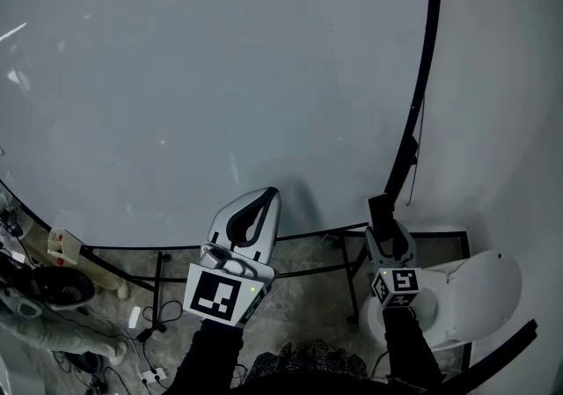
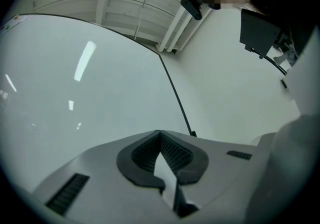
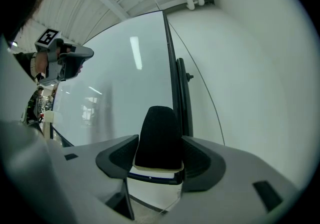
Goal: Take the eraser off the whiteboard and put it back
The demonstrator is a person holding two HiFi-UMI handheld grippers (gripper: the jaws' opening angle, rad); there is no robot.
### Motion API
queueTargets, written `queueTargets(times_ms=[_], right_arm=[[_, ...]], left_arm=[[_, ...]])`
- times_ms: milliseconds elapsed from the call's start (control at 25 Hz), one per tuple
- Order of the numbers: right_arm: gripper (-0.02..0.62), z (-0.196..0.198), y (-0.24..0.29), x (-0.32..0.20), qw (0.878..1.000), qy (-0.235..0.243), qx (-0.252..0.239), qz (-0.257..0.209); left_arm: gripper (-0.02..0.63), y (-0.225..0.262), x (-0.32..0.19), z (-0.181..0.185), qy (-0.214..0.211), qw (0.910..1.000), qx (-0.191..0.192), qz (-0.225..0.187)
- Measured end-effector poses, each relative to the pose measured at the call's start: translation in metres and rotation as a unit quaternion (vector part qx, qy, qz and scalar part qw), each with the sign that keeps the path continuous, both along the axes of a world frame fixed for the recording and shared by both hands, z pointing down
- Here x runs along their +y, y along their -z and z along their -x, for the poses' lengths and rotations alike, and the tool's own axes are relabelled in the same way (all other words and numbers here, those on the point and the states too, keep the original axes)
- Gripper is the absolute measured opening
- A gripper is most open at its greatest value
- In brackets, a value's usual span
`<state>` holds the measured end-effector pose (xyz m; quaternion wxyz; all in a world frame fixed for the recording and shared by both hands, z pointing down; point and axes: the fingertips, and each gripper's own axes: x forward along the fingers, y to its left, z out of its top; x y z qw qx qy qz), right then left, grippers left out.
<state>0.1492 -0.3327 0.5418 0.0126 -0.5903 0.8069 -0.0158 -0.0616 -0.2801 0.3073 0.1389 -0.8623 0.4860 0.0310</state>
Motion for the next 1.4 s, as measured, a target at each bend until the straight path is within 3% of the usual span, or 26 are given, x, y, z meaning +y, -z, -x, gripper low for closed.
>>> queueTargets(times_ms=[600, 1400], right_arm=[[0.276, 0.009, -0.032, -0.029, 0.999, 0.002, -0.001, 0.044], [0.276, 0.018, -0.056, -0.058, 0.997, 0.006, 0.005, 0.083]], left_arm=[[0.006, -0.01, -0.006, 0.002, -0.001, 1.0, -0.009, 0.002], [0.006, -0.019, -0.017, 0.022, 0.031, 0.9991, -0.029, 0.005]])
